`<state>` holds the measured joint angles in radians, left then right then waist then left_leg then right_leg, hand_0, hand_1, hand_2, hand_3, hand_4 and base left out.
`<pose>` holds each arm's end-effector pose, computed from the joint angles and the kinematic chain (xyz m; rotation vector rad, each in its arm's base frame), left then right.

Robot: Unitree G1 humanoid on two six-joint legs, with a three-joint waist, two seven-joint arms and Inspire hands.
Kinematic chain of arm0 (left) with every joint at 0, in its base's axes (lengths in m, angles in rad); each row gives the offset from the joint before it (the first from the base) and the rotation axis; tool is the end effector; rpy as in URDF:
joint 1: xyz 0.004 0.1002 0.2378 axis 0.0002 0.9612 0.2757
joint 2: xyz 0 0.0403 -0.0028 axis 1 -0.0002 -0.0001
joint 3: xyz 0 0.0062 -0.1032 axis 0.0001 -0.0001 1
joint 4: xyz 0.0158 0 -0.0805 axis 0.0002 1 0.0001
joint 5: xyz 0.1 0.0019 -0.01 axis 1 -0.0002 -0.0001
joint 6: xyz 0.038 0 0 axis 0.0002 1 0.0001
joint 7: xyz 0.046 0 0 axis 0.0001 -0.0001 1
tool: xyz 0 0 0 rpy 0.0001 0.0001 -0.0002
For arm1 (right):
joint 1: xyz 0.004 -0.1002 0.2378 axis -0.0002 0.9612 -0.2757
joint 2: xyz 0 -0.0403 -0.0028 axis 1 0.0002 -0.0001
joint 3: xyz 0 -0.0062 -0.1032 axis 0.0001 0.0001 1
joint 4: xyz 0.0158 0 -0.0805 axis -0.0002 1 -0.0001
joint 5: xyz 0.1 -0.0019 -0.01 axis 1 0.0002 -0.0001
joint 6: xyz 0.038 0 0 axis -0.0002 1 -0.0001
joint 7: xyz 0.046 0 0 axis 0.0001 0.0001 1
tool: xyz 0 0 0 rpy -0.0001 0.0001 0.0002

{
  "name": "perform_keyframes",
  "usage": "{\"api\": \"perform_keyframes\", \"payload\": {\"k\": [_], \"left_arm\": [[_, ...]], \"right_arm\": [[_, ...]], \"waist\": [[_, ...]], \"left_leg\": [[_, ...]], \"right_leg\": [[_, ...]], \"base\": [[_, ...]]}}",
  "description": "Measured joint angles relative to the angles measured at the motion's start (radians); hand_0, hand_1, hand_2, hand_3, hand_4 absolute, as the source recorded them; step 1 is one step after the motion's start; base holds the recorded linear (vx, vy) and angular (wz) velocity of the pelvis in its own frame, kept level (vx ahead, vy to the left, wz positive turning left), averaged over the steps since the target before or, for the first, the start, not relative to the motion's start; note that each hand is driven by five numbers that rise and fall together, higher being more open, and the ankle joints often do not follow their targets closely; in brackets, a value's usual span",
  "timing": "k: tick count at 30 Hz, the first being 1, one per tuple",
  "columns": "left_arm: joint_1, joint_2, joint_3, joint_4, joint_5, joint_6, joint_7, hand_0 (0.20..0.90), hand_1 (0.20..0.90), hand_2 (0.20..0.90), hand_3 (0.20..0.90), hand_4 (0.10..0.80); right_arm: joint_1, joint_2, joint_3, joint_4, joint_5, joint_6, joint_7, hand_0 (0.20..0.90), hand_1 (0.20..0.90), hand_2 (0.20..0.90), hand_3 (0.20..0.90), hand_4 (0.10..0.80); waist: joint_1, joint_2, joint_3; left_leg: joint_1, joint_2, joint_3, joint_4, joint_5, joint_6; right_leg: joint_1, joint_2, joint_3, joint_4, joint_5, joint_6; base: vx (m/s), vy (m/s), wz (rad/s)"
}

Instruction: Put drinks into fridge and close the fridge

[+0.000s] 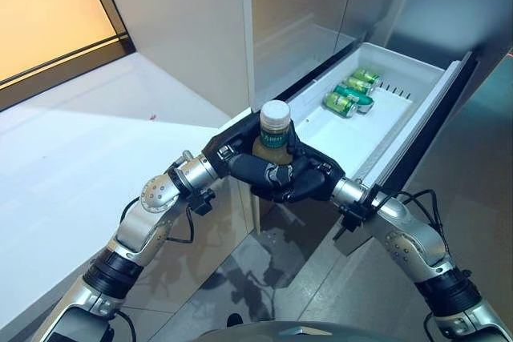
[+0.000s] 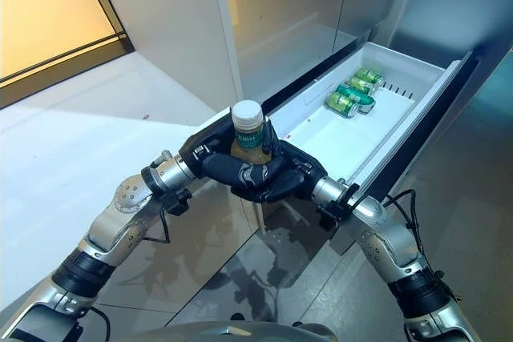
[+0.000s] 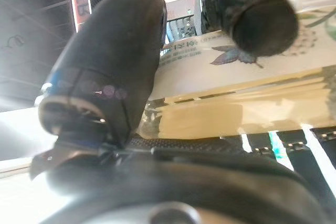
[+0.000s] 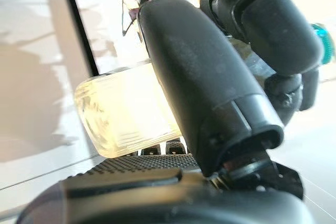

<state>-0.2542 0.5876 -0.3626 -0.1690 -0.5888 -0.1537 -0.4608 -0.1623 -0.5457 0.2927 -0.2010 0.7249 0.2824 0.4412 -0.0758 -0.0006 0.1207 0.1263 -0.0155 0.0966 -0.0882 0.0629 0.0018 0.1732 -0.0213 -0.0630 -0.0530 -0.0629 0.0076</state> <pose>0.2301 0.1644 0.1227 0.0602 -0.3337 -0.9233 0.2201 -0.1689 0.0945 0.1501 0.1143 0.8749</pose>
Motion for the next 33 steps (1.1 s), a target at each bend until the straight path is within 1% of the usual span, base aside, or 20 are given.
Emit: {"api": "perform_keyframes", "payload": {"k": [3, 5, 6, 7, 8, 12, 17, 23, 26, 27, 29, 30, 33], "left_arm": [[0.001, 0.022, -0.017, 0.000, 0.000, 0.000, 0.004, 0.300, 0.300, 0.300, 0.200, 0.100], [0.004, 0.028, -0.039, 0.000, 0.000, 0.000, 0.002, 0.300, 0.300, 0.300, 0.200, 0.100], [0.005, 0.025, -0.039, 0.000, 0.000, 0.000, 0.002, 0.300, 0.300, 0.300, 0.200, 0.100], [0.007, 0.029, -0.047, 0.000, 0.000, 0.000, 0.002, 0.300, 0.300, 0.300, 0.200, 0.100], [0.007, 0.029, -0.050, 0.000, -0.001, 0.000, 0.002, 0.300, 0.300, 0.300, 0.200, 0.100], [0.007, 0.022, -0.056, 0.000, -0.003, -0.001, 0.008, 0.300, 0.300, 0.300, 0.200, 0.100], [0.007, 0.013, -0.056, 0.000, -0.069, -0.003, 0.031, 0.300, 0.300, 0.300, 0.200, 0.100], [0.007, -0.021, -0.055, 0.001, -0.063, -0.007, 0.043, 0.300, 0.300, 0.300, 0.200, 0.100], [0.007, -0.036, -0.040, 0.001, -0.062, -0.007, 0.044, 0.300, 0.300, 0.300, 0.200, 0.100], [0.007, -0.040, -0.035, 0.001, -0.060, -0.007, 0.044, 0.338, 0.338, 0.338, 0.244, 0.144], [0.007, -0.047, -0.030, 0.001, -0.059, -0.007, 0.043, 0.686, 0.686, 0.686, 0.650, 0.550], [0.007, -0.047, -0.029, 0.001, -0.058, -0.007, 0.043, 0.900, 0.900, 0.900, 0.900, 0.800], [0.007, -0.051, -0.021, 0.001, -0.036, -0.008, 0.057, 0.900, 0.900, 0.900, 0.900, 0.800]], "right_arm": [[-0.009, -0.021, 0.009, -0.001, -0.066, 0.037, 0.045, 0.900, 0.900, 0.900, 0.900, 0.800], [-0.023, -0.053, 0.026, -0.002, -0.106, 0.067, 0.082, 0.900, 0.900, 0.900, 0.900, 0.800], [-0.025, -0.057, 0.032, -0.002, -0.114, 0.069, 0.086, 0.693, 0.693, 0.693, 0.658, 0.558], [-0.026, -0.066, 0.035, -0.002, -0.119, 0.073, 0.095, 0.335, 0.335, 0.335, 0.241, 0.141], [-0.026, -0.070, 0.035, -0.002, -0.120, 0.074, 0.103, 0.300, 0.300, 0.300, 0.200, 0.100], [-0.031, -0.078, 0.035, -0.002, -0.127, 0.074, 0.109, 0.300, 0.300, 0.300, 0.200, 0.100], [-0.049, -0.102, 0.037, -0.018, -0.135, 0.059, 0.123, 0.300, 0.300, 0.300, 0.200, 0.100], [-0.053, -0.097, 0.040, -0.019, -0.120, 0.053, 0.082, 0.300, 0.300, 0.300, 0.200, 0.100], [-0.053, -0.096, 0.040, -0.026, -0.113, 0.042, 0.060, 0.300, 0.300, 0.300, 0.200, 0.100], [-0.053, -0.095, 0.040, -0.030, -0.112, 0.042, 0.052, 0.300, 0.300, 0.300, 0.200, 0.100], [-0.053, -0.096, 0.040, -0.036, -0.109, 0.042, 0.042, 0.300, 0.300, 0.300, 0.200, 0.100], [-0.053, -0.096, 0.040, -0.037, -0.109, 0.042, 0.039, 0.300, 0.300, 0.300, 0.200, 0.100], [-0.053, -0.101, 0.040, -0.042, -0.108, 0.042, 0.015, 0.300, 0.300, 0.300, 0.200, 0.100]], "waist": [[0.000, 0.000, -0.001], [0.000, 0.000, -0.001], [0.000, 0.000, -0.001], [0.000, -0.001, -0.001], [0.000, -0.001, -0.001], [-0.003, -0.001, -0.001], [-0.007, -0.001, -0.001], [-0.006, -0.002, -0.001], [-0.004, -0.002, -0.001], [-0.003, -0.002, -0.001], [-0.001, -0.003, -0.002], [0.001, -0.003, -0.002], [0.006, -0.003, -0.002]], "left_leg": [[0.001, 0.000, 0.000, 0.000, 0.000, 0.000], [0.001, -0.001, 0.000, 0.000, 0.000, 0.001], [0.001, -0.001, 0.000, 0.000, 0.000, 0.001], [0.001, -0.001, -0.001, 0.000, 0.001, 0.001], [0.001, -0.001, -0.001, 0.000, 0.001, 0.001], [0.001, -0.001, -0.001, 0.000, 0.000, 0.001], [0.002, -0.001, 0.000, 0.000, 0.000, 0.001], [0.004, -0.001, -0.001, 0.000, 0.000, 0.001], [0.006, -0.001, -0.001, 0.000, 0.000, 0.001], [0.006, -0.001, -0.002, 0.000, 0.000, 0.001], [0.006, -0.001, -0.002, 0.000, 0.000, 0.001], [0.006, -0.001, -0.002, 0.000, 0.000, 0.001], [0.006, -0.001, -0.005, 0.000, 0.001, 0.001]], "right_leg": [[0.001, 0.000, 0.000, 0.000, 0.000, 0.000], [0.001, 0.000, 0.000, 0.000, 0.000, 0.000], [0.001, 0.000, 0.000, 0.000, 0.000, 0.000], [0.001, 0.000, 0.000, 0.000, 0.000, 0.000], [0.001, 0.000, 0.000, 0.000, 0.000, 0.000], [0.001, 0.000, 0.001, 0.000, 0.000, 0.000], [0.001, 0.000, 0.001, 0.001, 0.000, 0.000], [0.005, 0.000, 0.000, 0.000, 0.000, 0.000], [0.006, 0.000, 0.000, 0.000, 0.000, 0.000], [0.006, 0.001, -0.001, 0.000, 0.000, 0.000], [0.007, 0.001, -0.002, 0.000, 0.000, 0.000], [0.007, 0.001, -0.002, 0.000, 0.000, 0.000], [0.008, 0.001, -0.003, 0.000, 0.000, 0.000]], "base": [[0.000, 0.000, 0.00], [0.000, 0.000, 0.00], [0.000, 0.000, 0.00], [0.000, 0.000, 0.00], [0.000, 0.000, 0.00], [0.000, 0.000, 0.00], [0.000, 0.000, 0.00], [0.000, 0.000, 0.00], [0.000, 0.000, 0.00], [0.000, 0.000, 0.00], [0.000, 0.000, 0.00], [0.000, 0.000, 0.00], [0.000, 0.000, 0.00]]}}
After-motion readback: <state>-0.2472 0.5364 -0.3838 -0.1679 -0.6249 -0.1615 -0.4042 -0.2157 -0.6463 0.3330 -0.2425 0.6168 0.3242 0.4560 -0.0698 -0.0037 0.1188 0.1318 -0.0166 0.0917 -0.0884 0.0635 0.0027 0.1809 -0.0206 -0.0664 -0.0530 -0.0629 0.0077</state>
